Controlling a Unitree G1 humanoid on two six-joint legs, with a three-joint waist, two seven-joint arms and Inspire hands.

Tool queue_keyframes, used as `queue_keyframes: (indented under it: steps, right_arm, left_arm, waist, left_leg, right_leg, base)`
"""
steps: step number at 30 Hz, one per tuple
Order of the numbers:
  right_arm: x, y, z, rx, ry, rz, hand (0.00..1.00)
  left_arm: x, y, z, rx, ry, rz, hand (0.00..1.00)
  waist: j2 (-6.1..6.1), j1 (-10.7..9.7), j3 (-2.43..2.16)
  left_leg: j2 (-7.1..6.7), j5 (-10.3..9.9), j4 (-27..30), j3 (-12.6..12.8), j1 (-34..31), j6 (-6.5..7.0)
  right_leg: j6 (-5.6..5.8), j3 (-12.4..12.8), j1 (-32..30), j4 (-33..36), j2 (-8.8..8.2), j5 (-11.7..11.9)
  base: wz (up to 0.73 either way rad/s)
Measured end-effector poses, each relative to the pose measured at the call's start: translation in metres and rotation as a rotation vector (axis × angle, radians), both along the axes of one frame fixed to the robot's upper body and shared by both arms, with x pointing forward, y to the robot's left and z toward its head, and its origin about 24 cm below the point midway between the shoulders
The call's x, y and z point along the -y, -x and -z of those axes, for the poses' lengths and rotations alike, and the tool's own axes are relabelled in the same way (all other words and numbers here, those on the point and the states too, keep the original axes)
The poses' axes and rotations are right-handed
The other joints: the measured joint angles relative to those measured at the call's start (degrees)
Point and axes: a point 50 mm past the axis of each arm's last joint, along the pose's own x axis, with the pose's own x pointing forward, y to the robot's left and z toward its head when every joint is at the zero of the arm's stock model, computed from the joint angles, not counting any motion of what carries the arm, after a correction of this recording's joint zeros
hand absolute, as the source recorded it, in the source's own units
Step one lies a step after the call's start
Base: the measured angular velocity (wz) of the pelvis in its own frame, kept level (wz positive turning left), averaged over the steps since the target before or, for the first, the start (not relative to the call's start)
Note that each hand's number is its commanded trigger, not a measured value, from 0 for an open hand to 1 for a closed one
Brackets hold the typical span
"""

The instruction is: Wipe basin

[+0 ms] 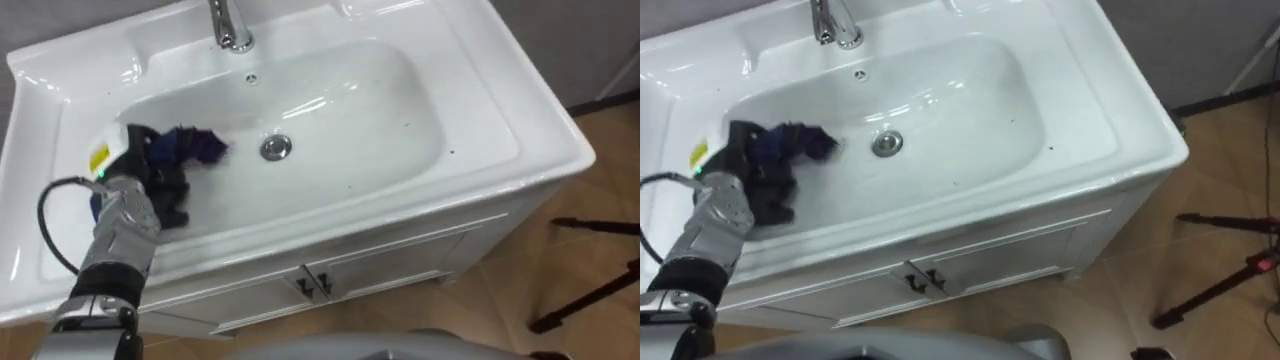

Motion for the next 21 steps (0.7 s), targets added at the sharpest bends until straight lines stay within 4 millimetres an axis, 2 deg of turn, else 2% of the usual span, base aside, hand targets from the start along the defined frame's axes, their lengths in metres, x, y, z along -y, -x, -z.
queue_keyframes:
  steps: [2, 5, 10, 14, 21]
  right_arm:
    - [0.0, 0.002, 0.0, -0.005, 0.001, -0.005, 0.0]
    - [-0.002, 0.005, 0.001, -0.026, 0.0, -0.054, 0.0]
    - [-0.007, 0.008, 0.003, -0.045, -0.023, -0.088, 0.0]
    - [-0.008, 0.009, 0.003, -0.054, -0.023, -0.104, 0.0]
    - [-0.009, 0.019, 0.004, -0.091, -0.023, -0.126, 0.0]
  left_arm:
    - [0.001, -0.005, -0.014, 0.086, -0.027, -0.002, 1.0]
    - [0.004, -0.01, -0.035, 0.205, -0.052, -0.001, 1.0]
    - [0.011, -0.012, -0.069, 0.396, -0.085, 0.012, 1.0]
    - [0.015, -0.01, -0.083, 0.484, -0.097, 0.013, 1.0]
    - [0.015, -0.009, -0.089, 0.542, -0.113, -0.01, 1.0]
  waist:
    - [0.01, -0.1, 0.0]
    - [0.17, 0.0, -0.11]
    - [-0.41, 0.1, 0.07]
    - [-0.45, 0.0, 0.1]
    - [-0.32, 1.1, -0.19]
  left_leg:
    - [-0.37, 0.0, 0.0, -0.9, -0.3, 0.0]
    - [-0.91, 0.0, -0.1, -1.5, -0.3, 0.01]
    - [-1.03, 0.0, -0.2, -1.4, -0.2, 0.01]
    - [-1.02, 0.0, -0.2, -1.4, -0.1, 0.01]
    - [-1.04, 0.0, -0.2, -1.4, 0.2, 0.01]
  right_leg:
    - [0.2, -1.2, 0.1, -0.1, -0.4, -0.1]
    - [0.62, -1.3, 0.4, 0.0, -0.84, -0.3]
    - [0.75, -1.2, 0.5, 0.0, -0.93, -0.4]
    - [0.75, -1.3, 0.8, -0.3, -0.89, -0.4]
    - [0.81, -1.0, 1.1, -0.8, -0.82, -0.3]
  base:
    - [0.23]
    - [0.11]
    - [0.01]
    - [0.01]
    - [-0.03]
